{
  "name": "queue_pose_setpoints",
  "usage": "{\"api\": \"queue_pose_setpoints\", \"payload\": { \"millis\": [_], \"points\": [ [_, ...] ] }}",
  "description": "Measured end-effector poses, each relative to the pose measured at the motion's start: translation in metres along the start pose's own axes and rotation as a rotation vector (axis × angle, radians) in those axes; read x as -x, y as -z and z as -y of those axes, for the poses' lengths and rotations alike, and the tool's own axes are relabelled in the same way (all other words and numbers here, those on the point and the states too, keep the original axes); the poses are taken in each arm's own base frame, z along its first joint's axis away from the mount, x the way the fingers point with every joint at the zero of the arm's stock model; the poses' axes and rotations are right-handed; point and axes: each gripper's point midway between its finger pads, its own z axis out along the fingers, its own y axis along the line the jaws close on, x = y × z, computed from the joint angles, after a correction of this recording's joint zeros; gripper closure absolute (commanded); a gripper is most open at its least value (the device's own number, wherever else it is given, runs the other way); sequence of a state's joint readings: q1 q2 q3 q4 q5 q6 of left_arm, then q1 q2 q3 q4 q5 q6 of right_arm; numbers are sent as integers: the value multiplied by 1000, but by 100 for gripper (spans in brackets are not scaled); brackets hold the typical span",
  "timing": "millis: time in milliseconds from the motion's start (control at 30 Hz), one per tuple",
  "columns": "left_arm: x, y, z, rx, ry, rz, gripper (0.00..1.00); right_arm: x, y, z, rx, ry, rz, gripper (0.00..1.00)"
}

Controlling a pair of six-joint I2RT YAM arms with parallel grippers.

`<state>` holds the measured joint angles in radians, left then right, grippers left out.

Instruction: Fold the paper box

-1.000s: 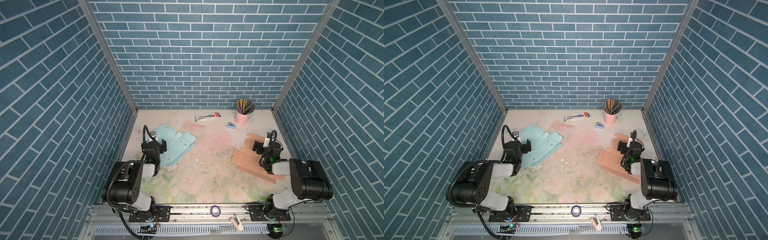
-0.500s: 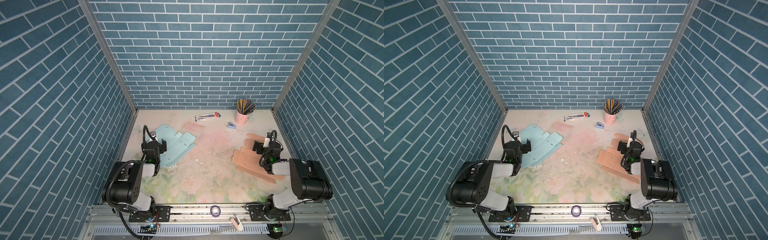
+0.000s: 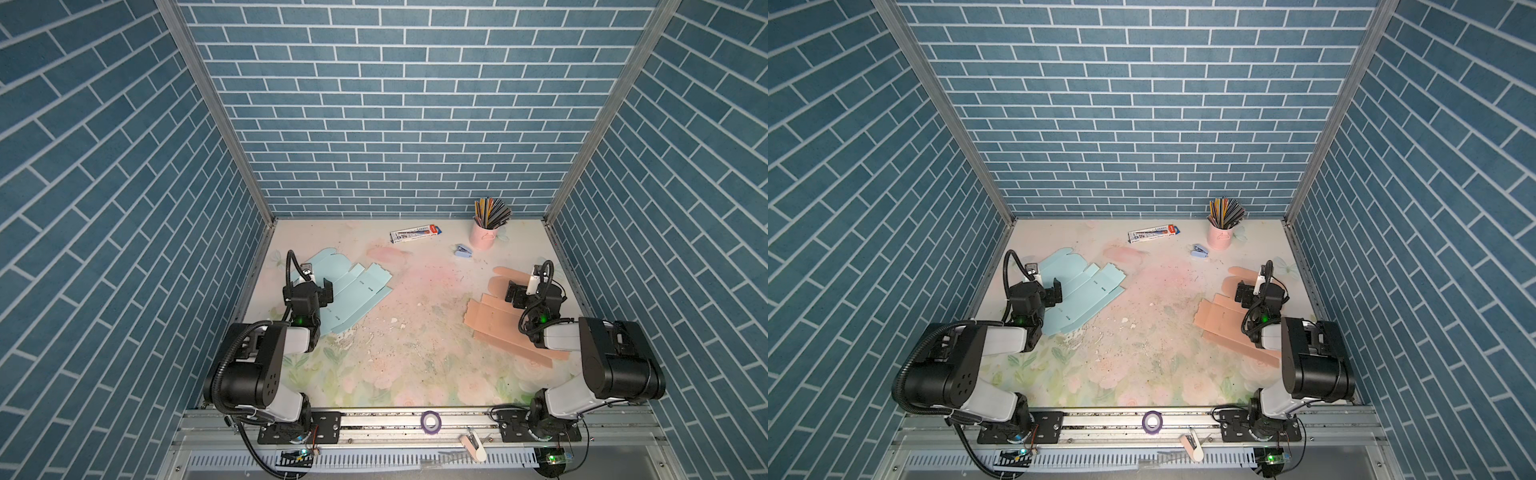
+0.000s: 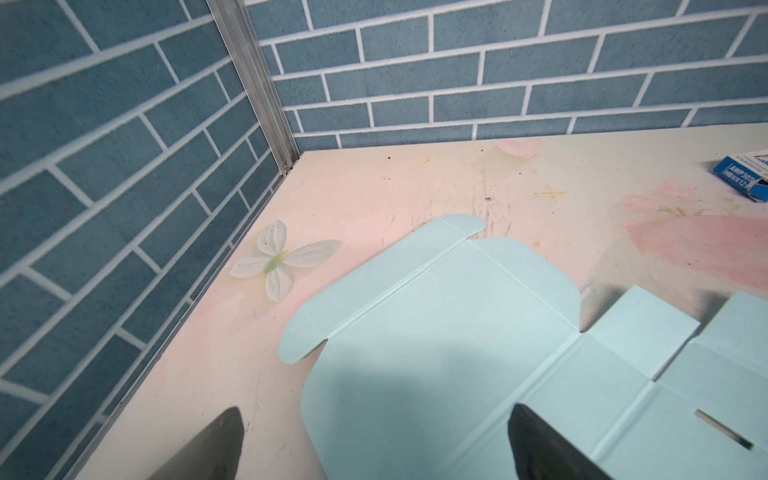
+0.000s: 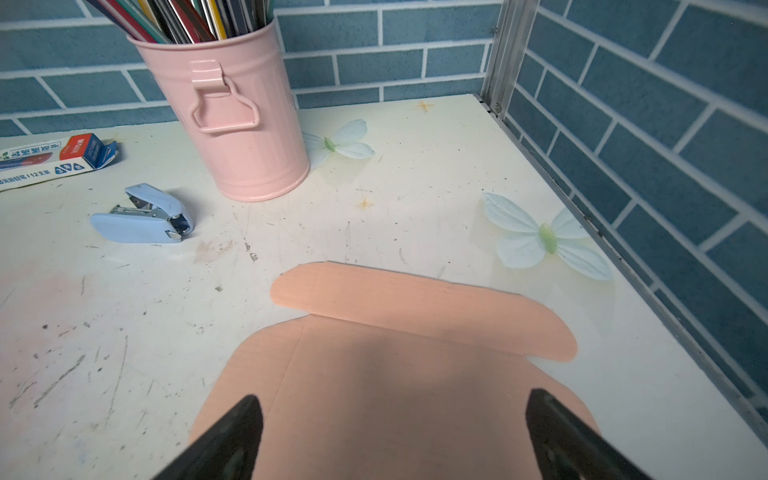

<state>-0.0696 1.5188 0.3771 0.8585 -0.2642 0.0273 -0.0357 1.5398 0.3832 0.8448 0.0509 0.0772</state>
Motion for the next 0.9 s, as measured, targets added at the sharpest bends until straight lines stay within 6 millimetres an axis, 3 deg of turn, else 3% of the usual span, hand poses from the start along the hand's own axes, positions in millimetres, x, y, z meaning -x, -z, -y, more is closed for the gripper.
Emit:
{"api": "queue_pose_setpoints", "payload": {
  "millis": [900],
  "points": [
    [0,0,0,0,0,0,1,0,0,0,0,0,0,1]
  ]
}}
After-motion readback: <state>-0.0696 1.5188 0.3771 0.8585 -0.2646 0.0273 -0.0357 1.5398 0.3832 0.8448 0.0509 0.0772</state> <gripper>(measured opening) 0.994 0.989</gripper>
